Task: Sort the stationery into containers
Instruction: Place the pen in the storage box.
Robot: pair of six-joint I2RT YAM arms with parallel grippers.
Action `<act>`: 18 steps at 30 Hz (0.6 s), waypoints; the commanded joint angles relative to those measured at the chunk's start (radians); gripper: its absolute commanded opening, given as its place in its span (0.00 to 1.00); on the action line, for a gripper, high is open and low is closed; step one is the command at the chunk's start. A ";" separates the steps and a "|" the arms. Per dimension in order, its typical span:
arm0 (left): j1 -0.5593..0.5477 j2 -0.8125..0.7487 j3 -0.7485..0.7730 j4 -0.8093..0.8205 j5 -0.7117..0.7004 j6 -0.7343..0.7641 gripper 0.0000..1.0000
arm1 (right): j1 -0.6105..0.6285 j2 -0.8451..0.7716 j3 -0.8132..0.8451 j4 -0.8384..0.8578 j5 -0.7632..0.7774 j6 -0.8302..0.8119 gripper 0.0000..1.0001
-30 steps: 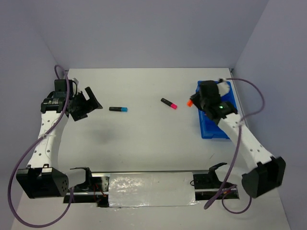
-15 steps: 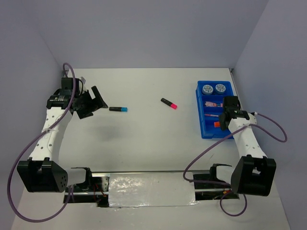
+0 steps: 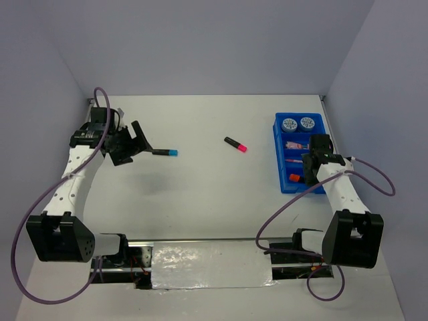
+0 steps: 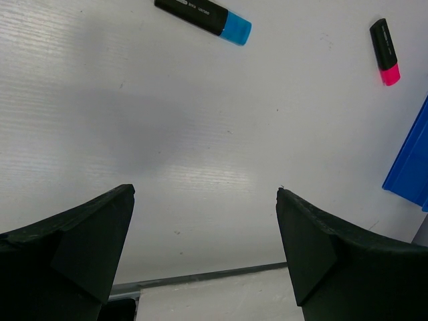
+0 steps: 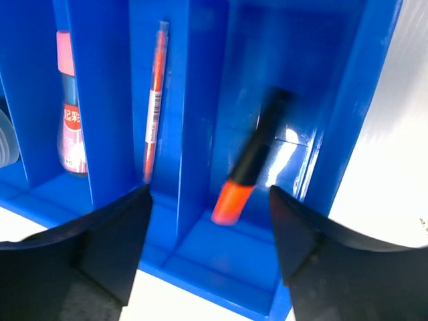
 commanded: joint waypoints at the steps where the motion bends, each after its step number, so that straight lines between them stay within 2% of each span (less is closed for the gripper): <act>1: -0.004 0.021 0.036 0.014 -0.007 0.025 0.99 | -0.006 -0.028 0.050 0.017 0.009 -0.018 0.79; 3: -0.004 0.024 0.042 0.016 -0.017 0.021 0.99 | -0.006 -0.037 0.092 0.003 0.009 -0.052 0.82; 5: -0.004 0.030 0.045 0.010 -0.028 0.007 0.99 | 0.006 -0.048 0.137 0.032 -0.020 -0.157 0.82; 7: -0.004 0.037 0.053 -0.003 -0.062 -0.013 0.99 | 0.078 -0.047 0.208 0.131 -0.076 -0.358 0.82; 8: -0.004 0.038 0.055 -0.012 -0.073 -0.018 0.99 | 0.113 -0.044 0.223 0.199 -0.106 -0.549 0.82; 9: -0.004 0.040 0.053 -0.013 -0.079 -0.027 0.99 | 0.158 -0.035 0.252 0.327 -0.138 -0.643 0.85; 11: -0.005 0.038 0.050 -0.010 -0.064 -0.027 0.99 | 0.210 0.054 0.289 0.443 -0.301 -0.838 0.86; 12: -0.004 0.038 0.053 -0.010 -0.054 -0.028 0.99 | 0.253 0.114 0.383 0.431 -0.494 -0.991 0.87; 13: -0.004 0.038 0.055 -0.010 -0.047 -0.027 0.99 | 0.273 0.174 0.440 0.398 -0.594 -1.073 0.87; 14: -0.004 0.035 0.056 -0.010 -0.033 -0.025 0.99 | 0.296 0.332 0.518 0.332 -0.682 -1.236 0.88; 15: -0.004 0.034 0.061 -0.013 -0.028 -0.022 0.99 | 0.357 0.432 0.724 0.104 -0.680 -1.311 0.95; 17: -0.004 0.027 0.065 -0.018 -0.027 -0.012 0.99 | 0.413 0.668 0.896 -0.064 -0.593 -1.472 0.95; 18: -0.005 0.024 0.068 -0.023 -0.027 -0.007 0.99 | 0.428 0.708 0.956 -0.072 -0.548 -1.467 0.98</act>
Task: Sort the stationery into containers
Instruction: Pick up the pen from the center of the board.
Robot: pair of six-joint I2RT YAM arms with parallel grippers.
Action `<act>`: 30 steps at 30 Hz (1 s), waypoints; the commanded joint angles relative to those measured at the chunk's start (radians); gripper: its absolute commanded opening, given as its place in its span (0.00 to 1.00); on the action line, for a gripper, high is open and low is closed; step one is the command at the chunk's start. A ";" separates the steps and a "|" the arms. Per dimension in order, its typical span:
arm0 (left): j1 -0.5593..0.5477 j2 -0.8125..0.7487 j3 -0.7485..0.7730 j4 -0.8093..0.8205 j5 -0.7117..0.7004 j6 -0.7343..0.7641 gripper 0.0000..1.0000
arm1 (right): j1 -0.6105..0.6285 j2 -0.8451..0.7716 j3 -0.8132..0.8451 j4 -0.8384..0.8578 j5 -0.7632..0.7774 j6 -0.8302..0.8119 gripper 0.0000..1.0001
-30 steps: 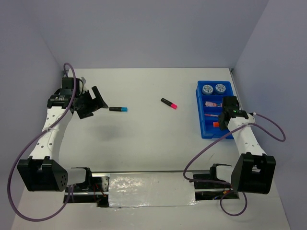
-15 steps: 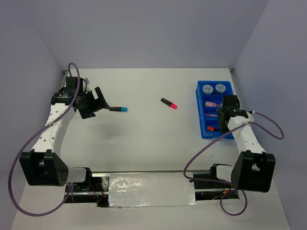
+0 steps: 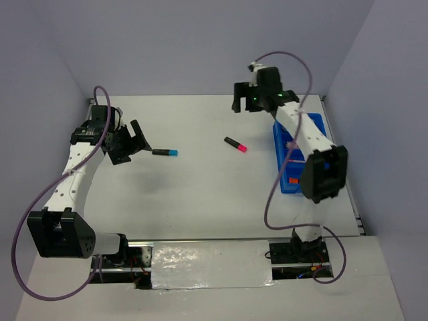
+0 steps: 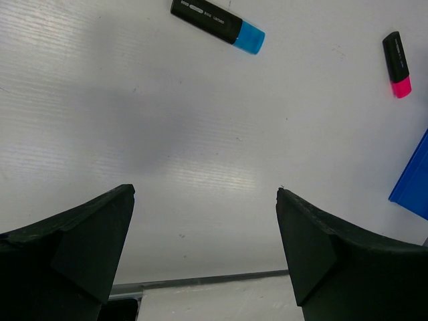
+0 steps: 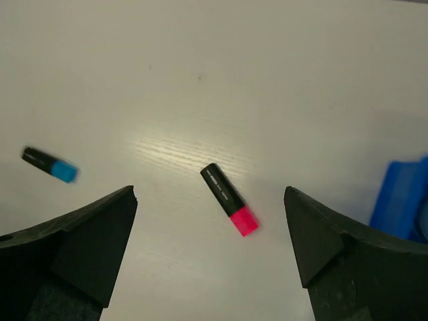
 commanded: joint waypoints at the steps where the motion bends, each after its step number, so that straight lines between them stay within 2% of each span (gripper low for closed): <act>1: -0.002 -0.018 0.046 -0.011 0.016 0.004 0.99 | 0.061 0.217 0.114 -0.215 -0.069 -0.331 0.98; 5: -0.002 -0.024 0.046 -0.017 0.014 0.014 0.99 | 0.136 0.372 0.293 -0.262 0.012 -0.433 0.99; 8: -0.002 -0.018 0.037 -0.032 0.010 0.027 0.99 | 0.149 0.438 0.333 -0.264 -0.013 -0.441 0.98; 15: -0.002 -0.035 -0.026 -0.026 0.008 0.028 0.99 | 0.167 0.536 0.282 -0.272 -0.007 -0.444 0.94; 23: -0.002 -0.013 -0.017 -0.012 0.043 0.041 0.99 | 0.164 0.593 0.255 -0.269 -0.010 -0.434 0.84; 26: -0.004 0.001 -0.012 -0.012 0.049 0.051 0.99 | 0.164 0.616 0.258 -0.287 -0.007 -0.431 0.76; 28: -0.002 0.004 -0.012 -0.009 0.051 0.059 0.99 | 0.164 0.618 0.233 -0.278 0.040 -0.417 0.64; 29: -0.004 0.004 -0.013 -0.003 0.054 0.059 0.99 | 0.166 0.616 0.229 -0.281 0.046 -0.411 0.58; 30: -0.002 0.004 -0.018 0.001 0.062 0.061 0.99 | 0.166 0.615 0.215 -0.287 0.043 -0.409 0.44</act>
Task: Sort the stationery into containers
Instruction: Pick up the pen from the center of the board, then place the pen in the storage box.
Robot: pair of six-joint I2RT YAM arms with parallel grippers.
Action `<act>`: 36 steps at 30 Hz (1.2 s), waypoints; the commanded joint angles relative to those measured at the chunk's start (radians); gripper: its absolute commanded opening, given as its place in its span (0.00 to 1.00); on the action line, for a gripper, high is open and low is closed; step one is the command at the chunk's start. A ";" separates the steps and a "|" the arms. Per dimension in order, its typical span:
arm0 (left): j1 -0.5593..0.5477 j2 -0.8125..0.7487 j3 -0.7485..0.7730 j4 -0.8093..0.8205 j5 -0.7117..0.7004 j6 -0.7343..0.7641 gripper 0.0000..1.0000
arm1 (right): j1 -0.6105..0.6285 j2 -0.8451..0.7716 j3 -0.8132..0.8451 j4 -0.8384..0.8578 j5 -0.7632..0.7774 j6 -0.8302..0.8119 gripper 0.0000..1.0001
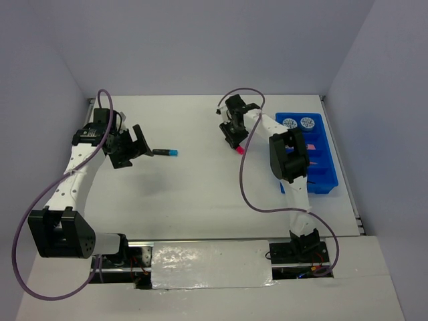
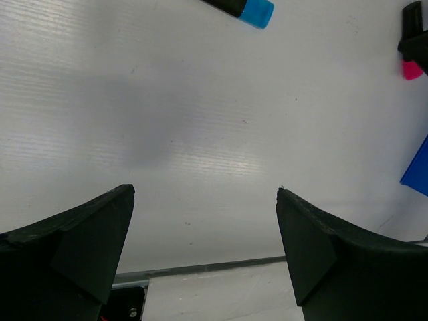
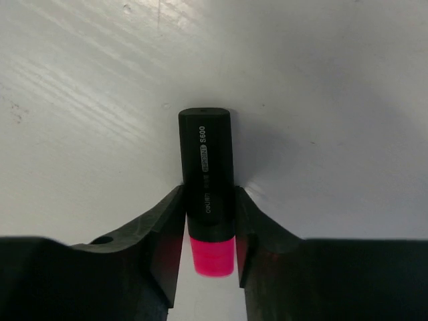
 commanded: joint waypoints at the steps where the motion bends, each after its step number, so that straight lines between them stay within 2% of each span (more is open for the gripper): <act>1: -0.002 0.007 0.007 0.031 0.034 0.027 0.99 | 0.005 0.020 -0.042 -0.039 0.007 0.024 0.36; 2: -0.002 0.009 0.004 0.035 0.036 0.029 0.99 | 0.005 0.003 -0.051 -0.041 -0.022 0.038 0.29; 3: -0.002 0.009 -0.002 0.040 0.037 0.029 0.99 | 0.003 -0.004 -0.062 -0.044 -0.036 0.047 0.02; 4: -0.002 0.009 -0.003 0.043 0.042 0.027 0.99 | 0.003 -0.027 -0.063 -0.057 -0.043 0.065 0.00; 6: -0.002 0.009 -0.005 0.047 0.048 0.027 0.99 | 0.000 -0.084 -0.106 -0.017 -0.118 0.123 0.00; 8: -0.004 0.007 0.006 0.049 0.051 0.029 0.99 | -0.008 -0.223 -0.145 0.043 -0.187 0.209 0.00; 9: -0.002 0.007 0.012 0.047 0.051 0.032 0.99 | -0.027 -0.277 -0.196 0.127 -0.265 0.238 0.00; 10: -0.002 0.006 0.018 0.047 0.045 0.033 0.99 | -0.043 -0.399 -0.232 0.180 -0.290 0.286 0.00; 11: -0.002 0.006 0.026 0.050 0.043 0.032 0.99 | -0.084 -0.461 -0.303 0.290 -0.298 0.388 0.00; 13: -0.002 0.006 0.032 0.058 0.048 0.030 0.99 | -0.145 -0.615 -0.376 0.388 -0.301 0.513 0.00; 14: -0.004 0.006 0.037 0.063 0.053 0.029 0.99 | -0.178 -0.665 -0.454 0.424 -0.275 0.659 0.00; 16: -0.002 0.006 0.035 0.075 0.065 0.023 0.99 | -0.274 -0.794 -0.523 0.389 -0.049 0.810 0.00; 17: -0.002 0.006 0.034 0.078 0.062 0.017 0.99 | -0.305 -0.837 -0.592 0.339 0.043 0.948 0.00; 18: -0.002 0.000 0.030 0.083 0.062 0.015 0.99 | -0.336 -0.880 -0.632 0.259 0.132 1.008 0.00; 19: -0.002 -0.007 0.026 0.092 0.062 0.014 0.99 | -0.378 -0.974 -0.673 0.205 0.345 1.088 0.00; 20: -0.004 -0.010 0.018 0.096 0.059 0.010 0.99 | -0.391 -1.024 -0.773 0.173 0.407 1.216 0.00; 21: -0.002 -0.017 0.014 0.101 0.059 0.010 0.99 | -0.435 -1.108 -0.819 0.177 0.438 1.249 0.00; 22: -0.004 -0.020 0.000 0.110 0.062 0.010 0.99 | -0.458 -1.139 -0.856 0.159 0.525 1.345 0.00; 24: -0.002 -0.026 -0.014 0.118 0.074 0.007 0.99 | -0.488 -1.185 -0.925 0.076 0.596 1.442 0.00; 26: -0.002 -0.028 -0.037 0.130 0.086 0.006 0.99 | -0.541 -1.201 -0.977 0.068 0.587 1.499 0.00; 31: -0.030 -0.036 -0.057 0.138 0.094 0.003 0.99 | -0.572 -1.235 -1.092 0.111 0.555 1.599 0.00; 36: -0.032 -0.056 -0.048 0.121 0.086 0.013 0.99 | -0.603 -1.192 -1.185 0.232 0.483 1.604 0.00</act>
